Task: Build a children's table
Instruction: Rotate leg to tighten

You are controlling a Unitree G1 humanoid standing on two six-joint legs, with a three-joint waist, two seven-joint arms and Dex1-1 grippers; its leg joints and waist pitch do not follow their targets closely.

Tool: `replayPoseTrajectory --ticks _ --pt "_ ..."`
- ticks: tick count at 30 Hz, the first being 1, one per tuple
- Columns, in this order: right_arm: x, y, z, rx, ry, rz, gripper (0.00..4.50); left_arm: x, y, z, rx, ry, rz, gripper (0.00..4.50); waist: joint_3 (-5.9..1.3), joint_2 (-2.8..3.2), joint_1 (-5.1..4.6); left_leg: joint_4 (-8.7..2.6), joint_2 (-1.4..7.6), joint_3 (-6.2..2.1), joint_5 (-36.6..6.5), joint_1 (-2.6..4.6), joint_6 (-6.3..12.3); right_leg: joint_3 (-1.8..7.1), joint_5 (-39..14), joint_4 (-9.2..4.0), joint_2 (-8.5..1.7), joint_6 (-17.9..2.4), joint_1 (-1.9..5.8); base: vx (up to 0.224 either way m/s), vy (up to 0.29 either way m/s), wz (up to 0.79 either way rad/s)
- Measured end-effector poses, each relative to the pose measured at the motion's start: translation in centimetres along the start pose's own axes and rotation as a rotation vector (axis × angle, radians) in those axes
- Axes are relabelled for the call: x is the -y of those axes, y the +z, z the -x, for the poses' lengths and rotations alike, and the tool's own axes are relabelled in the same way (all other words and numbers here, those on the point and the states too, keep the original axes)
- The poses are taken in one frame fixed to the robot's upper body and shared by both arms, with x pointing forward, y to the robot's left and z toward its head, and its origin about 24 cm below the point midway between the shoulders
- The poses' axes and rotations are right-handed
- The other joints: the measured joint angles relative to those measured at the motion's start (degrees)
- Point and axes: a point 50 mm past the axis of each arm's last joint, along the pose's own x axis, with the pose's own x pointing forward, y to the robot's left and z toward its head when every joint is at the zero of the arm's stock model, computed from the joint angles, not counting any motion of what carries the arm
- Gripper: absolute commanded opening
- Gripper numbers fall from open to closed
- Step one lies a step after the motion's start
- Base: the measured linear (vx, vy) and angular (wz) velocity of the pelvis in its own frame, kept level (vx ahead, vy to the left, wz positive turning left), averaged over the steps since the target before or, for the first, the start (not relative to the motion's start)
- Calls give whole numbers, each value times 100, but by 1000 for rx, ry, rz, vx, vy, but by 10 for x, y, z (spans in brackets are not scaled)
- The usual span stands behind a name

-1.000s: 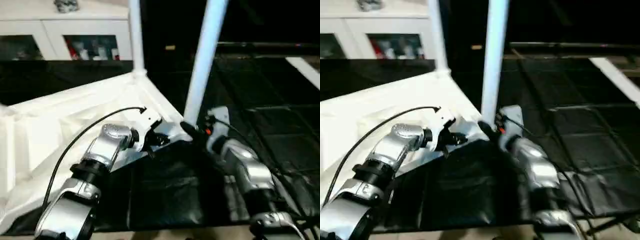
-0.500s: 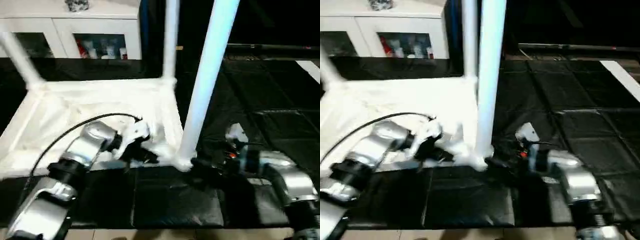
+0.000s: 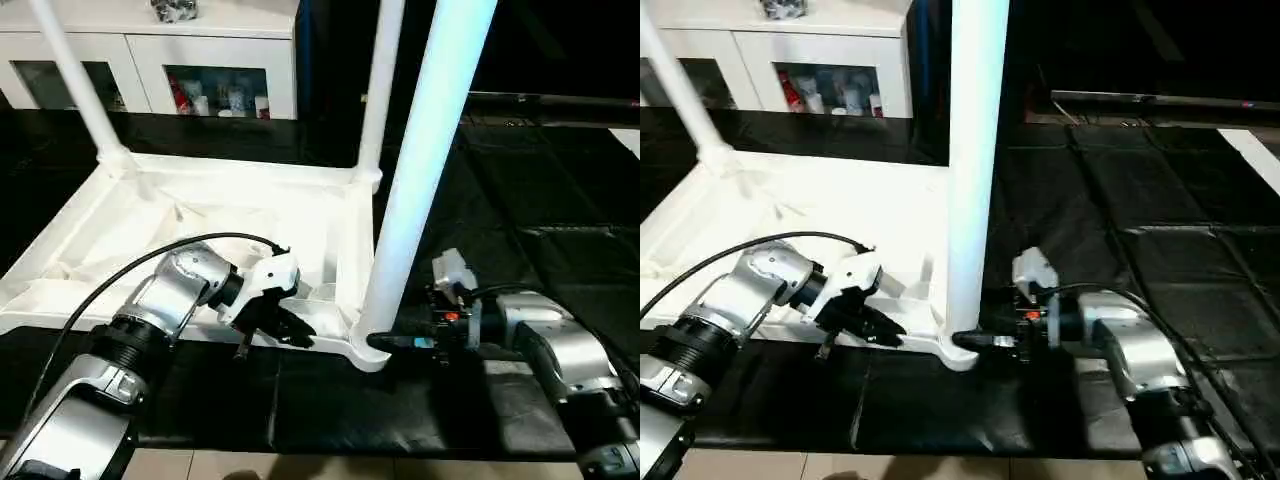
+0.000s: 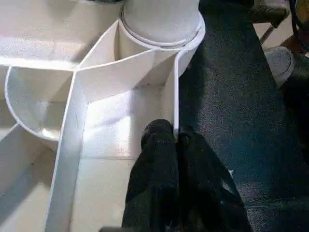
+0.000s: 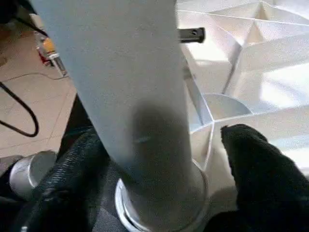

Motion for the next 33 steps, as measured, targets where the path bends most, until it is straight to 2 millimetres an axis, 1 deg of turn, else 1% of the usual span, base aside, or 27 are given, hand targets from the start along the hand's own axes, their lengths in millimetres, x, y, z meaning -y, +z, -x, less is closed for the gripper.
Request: replayPoseTrajectory --ticks 1,4,5,8,15,20,23,24,26,29,30,31,33 --pt "0 0 0 0 5 -1 348 0 0 0 0 0 0 0 0 0 0 0 0 0 0 0 0 0 0 0 0 0 0 0 0 0" --pt "0 -1 -1 -1 12 -6 321 0 0 0 -2 -1 -1 0 0 0 -2 0 0 0 0 -1 0 0 0 1 0 0 -1 0 0 0" --pt "-1 -2 -1 -3 19 -10 321 0 0 0 -2 -1 -1 0 0 0 -2 0 0 0 0 -1 0 0 0 1 0 0 -1 0 0 0" --pt "-1 -4 -1 -7 30 -26 286 0 0 0 -2 -2 -3 0 0 0 -1 1 0 0 0 -2 0 0 0 2 0 0 -2 0 0 0" --pt "-2 -5 -2 -5 48 -35 226 0 0 0 -3 -1 -6 0 0 0 -2 3 0 0 0 -1 0 0 0 4 0 0 -1 0 0 0" --pt "-2 -4 -2 -4 33 -30 212 0 1 -3 6 3 -1 0 0 1 -3 5 0 0 0 6 -1 1 0 9 0 0 3 0 0 0" --pt "-2 -8 -4 25 -54 -41 209 -5 0 -7 32 61 50 0 -4 9 -2 5 -1 1 1 12 -3 8 0 13 0 0 15 0 0 0" --pt "0 -9 -4 45 -117 -49 208 -9 0 -8 48 102 78 0 -4 9 -16 7 -2 3 3 12 -5 11 1 15 0 -1 14 0 0 0" --pt "8 -8 -9 79 -271 -59 207 -17 2 -11 68 194 129 0 -6 26 -111 10 -9 2 4 7 -8 16 4 14 -1 -5 19 0 0 0" --pt "18 -7 -12 103 -437 -91 203 -25 7 -19 99 275 189 0 -11 35 -238 9 -14 1 4 14 -8 19 -17 11 -2 30 22 0 0 0" --pt "23 -4 -17 119 -512 -114 202 -29 8 -22 117 319 220 0 -13 43 -311 7 -14 -4 5 15 -8 18 -16 10 1 29 22 0 0 0" --pt "28 -1 -22 134 -579 -133 202 -33 10 -24 128 360 243 0 -14 49 -357 7 -14 -4 5 14 -9 18 -13 15 2 27 17 0 0 0" --pt "35 4 -28 142 -685 -152 202 -38 15 -29 141 414 278 0 -20 66 -422 3 -14 -10 5 12 -9 16 -11 14 6 27 15 0 0 0"
